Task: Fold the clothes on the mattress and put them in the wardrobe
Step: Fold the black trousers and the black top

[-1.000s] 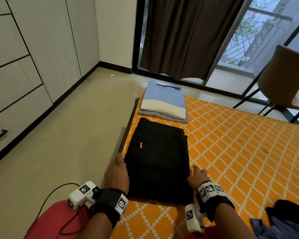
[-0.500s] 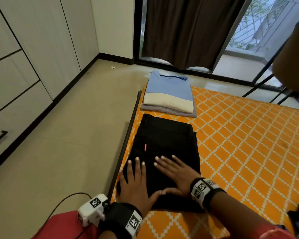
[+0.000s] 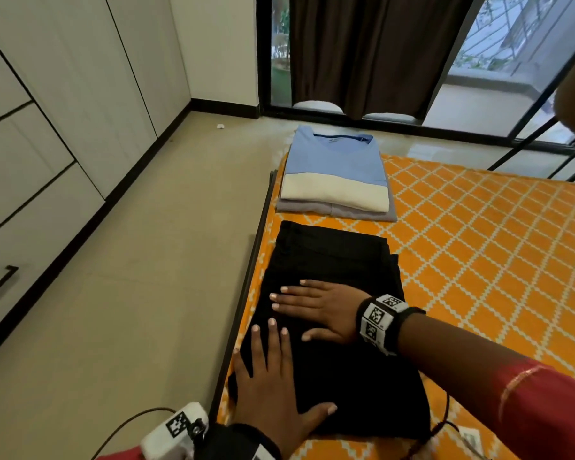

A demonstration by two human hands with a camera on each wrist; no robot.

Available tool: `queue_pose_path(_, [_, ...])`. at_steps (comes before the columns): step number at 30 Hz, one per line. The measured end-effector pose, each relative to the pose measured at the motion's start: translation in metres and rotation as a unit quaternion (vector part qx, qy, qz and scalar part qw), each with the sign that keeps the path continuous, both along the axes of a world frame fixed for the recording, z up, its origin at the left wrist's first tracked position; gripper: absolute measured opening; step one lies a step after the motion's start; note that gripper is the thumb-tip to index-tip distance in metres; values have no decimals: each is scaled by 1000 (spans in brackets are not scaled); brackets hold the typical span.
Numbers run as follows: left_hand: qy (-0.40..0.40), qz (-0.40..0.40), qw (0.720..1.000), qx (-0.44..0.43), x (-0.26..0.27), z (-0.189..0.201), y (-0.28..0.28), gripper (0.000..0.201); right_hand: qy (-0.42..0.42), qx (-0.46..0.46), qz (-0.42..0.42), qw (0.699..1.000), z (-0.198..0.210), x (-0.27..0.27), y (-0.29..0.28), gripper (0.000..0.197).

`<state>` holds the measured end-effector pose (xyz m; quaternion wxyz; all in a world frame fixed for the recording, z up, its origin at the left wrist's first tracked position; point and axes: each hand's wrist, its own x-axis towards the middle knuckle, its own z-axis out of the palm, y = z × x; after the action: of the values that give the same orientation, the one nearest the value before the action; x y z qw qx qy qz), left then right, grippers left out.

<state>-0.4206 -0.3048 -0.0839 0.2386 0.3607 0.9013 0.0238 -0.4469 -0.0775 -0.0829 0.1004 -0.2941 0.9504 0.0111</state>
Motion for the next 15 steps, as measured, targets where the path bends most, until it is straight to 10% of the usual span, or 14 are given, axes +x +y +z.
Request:
queue_pose_path(9, [11, 6, 999, -44, -2, 10, 6, 128, 43, 28, -150, 987, -3, -10, 23, 80])
queue_pose_path(15, [0, 12, 999, -46, 1, 6, 0, 127, 20, 98, -453, 886, 2, 22, -9, 95])
